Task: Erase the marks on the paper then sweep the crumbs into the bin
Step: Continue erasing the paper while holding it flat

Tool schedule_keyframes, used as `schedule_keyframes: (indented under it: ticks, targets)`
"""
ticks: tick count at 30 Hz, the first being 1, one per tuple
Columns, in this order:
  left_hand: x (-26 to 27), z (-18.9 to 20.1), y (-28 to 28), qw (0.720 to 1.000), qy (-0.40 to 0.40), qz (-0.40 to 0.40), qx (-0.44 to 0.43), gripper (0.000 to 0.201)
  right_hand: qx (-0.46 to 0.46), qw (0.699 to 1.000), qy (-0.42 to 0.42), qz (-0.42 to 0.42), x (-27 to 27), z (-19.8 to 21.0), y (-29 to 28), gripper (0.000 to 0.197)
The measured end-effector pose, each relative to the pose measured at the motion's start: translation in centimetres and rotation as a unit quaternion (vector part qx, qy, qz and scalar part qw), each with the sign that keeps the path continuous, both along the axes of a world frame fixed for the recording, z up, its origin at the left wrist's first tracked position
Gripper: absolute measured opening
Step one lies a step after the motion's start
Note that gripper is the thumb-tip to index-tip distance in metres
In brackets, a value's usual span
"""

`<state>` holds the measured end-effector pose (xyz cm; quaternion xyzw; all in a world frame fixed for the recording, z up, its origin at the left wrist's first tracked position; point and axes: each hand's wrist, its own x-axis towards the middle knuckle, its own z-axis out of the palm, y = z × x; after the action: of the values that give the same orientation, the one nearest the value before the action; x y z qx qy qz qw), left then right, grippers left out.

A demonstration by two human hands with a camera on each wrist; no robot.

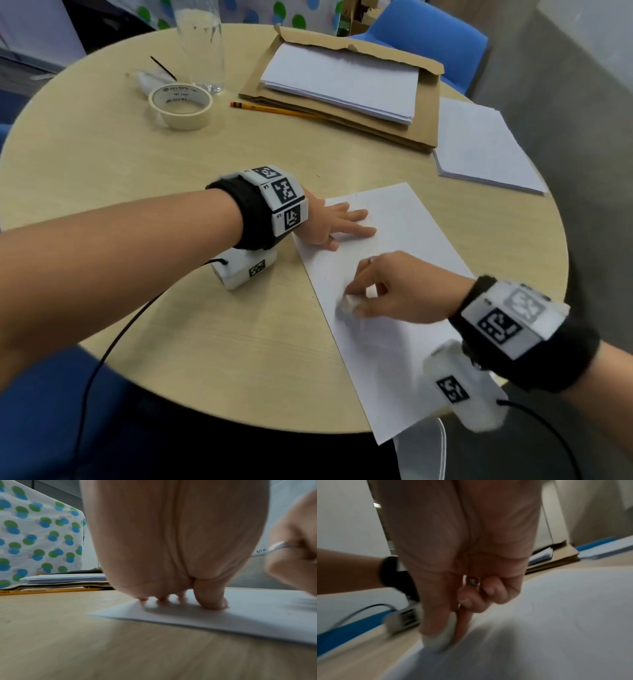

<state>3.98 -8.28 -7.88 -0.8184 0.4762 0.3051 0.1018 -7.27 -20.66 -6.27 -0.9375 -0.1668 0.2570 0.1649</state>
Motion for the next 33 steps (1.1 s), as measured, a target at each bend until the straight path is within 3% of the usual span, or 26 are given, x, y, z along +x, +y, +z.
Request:
schedule_keyframes:
  ticks: [2,4,6,8,10,12,17,19,22,24,29,33]
  targets:
    - [-0.1,0.2,0.0,1.0,-0.002,0.0,-0.003,0.059,-0.008,0.999,-0.015,-0.046,1.8,0.5,0.0,0.017]
    - [-0.1,0.2,0.2,1.0,0.006,-0.002,-0.018,0.056,0.0,0.99,-0.094,-0.105,3.7,0.1,0.3,0.016]
    - [-0.1,0.3,0.2,1.0,0.011,0.0,-0.02,0.056,0.009,0.984,-0.136,-0.111,3.6,-0.5,0.8,0.015]
    - [0.0,0.4,0.1,1.0,0.005,0.003,-0.008,0.059,0.008,0.991,-0.119,-0.055,1.6,-0.6,0.8,0.015]
    - [0.1,0.3,0.0,1.0,-0.002,-0.002,0.004,0.06,-0.002,0.999,-0.048,-0.006,-0.3,-0.4,0.5,0.017]
    - [0.1,0.1,-0.1,1.0,-0.004,-0.005,0.008,0.061,-0.001,1.0,-0.004,-0.011,0.1,0.1,0.2,0.019]
    - [0.0,0.3,0.1,1.0,0.02,0.0,-0.014,0.055,0.014,0.983,-0.121,-0.14,3.6,-0.6,0.6,0.017]
    - [0.1,0.4,0.1,1.0,0.013,0.004,-0.004,0.058,0.028,0.986,-0.12,-0.11,1.9,-0.8,1.0,0.014]
    - [0.2,0.3,-0.1,1.0,0.01,0.005,0.005,0.061,0.009,0.999,-0.027,-0.029,-0.8,-0.3,0.8,0.015]
    - [0.2,0.2,-0.2,1.0,0.007,0.005,0.01,0.062,-0.006,0.999,0.012,-0.033,-0.5,0.3,0.2,0.02]
    - [0.3,-0.1,0.0,1.0,0.011,0.004,0.011,0.069,0.018,0.978,-0.096,-0.183,3.7,0.0,-0.6,0.022]
    - [0.1,-0.1,-0.2,1.0,0.001,0.006,0.008,0.062,-0.002,0.986,-0.1,-0.13,1.4,-0.7,-0.2,0.021]
